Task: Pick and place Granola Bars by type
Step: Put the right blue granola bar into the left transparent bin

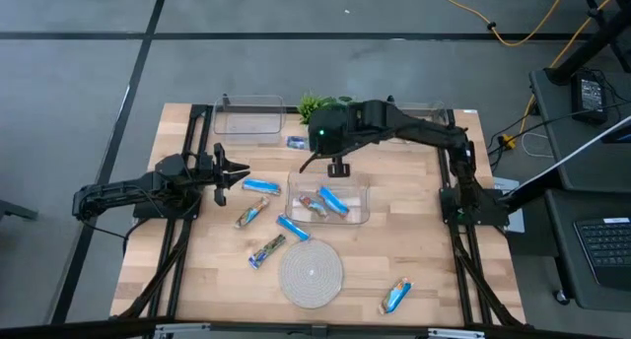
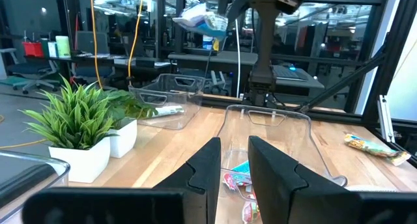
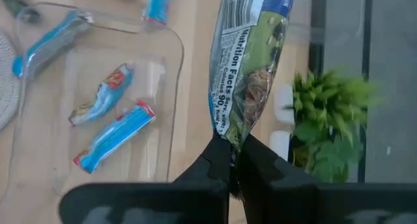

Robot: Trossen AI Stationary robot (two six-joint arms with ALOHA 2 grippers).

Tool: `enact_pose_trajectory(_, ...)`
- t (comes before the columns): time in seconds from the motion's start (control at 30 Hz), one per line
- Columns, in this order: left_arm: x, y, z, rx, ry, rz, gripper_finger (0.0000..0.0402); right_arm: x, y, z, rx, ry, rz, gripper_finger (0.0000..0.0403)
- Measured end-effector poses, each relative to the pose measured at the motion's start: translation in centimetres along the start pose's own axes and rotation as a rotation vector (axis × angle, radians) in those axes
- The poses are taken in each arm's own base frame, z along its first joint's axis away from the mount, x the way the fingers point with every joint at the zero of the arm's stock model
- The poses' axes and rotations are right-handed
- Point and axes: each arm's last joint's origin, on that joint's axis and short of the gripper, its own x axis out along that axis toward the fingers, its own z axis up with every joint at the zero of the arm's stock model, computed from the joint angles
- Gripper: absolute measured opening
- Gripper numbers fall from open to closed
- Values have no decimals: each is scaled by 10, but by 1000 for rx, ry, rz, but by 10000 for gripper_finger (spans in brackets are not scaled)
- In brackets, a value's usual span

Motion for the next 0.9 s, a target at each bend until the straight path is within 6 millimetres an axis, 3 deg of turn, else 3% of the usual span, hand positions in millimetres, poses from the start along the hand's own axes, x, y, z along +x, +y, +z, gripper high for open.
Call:
enact_pose_trajectory(0.27,0,0,0,0,0,0,72,6,-20,-2,-65,-96,147,16)
enact_pose_trajectory(0.5,0,0,0,7,-3,1,72,46,-36,-8,-96,-201,305,16)
enact_pose_trajectory(0.67,0,0,6,114,-66,10,72,75,-41,-16,-164,-243,332,16)
enact_pose_trajectory(0.9,-2,-1,18,15,-189,-5,72,74,-52,-18,-191,-291,344,16)
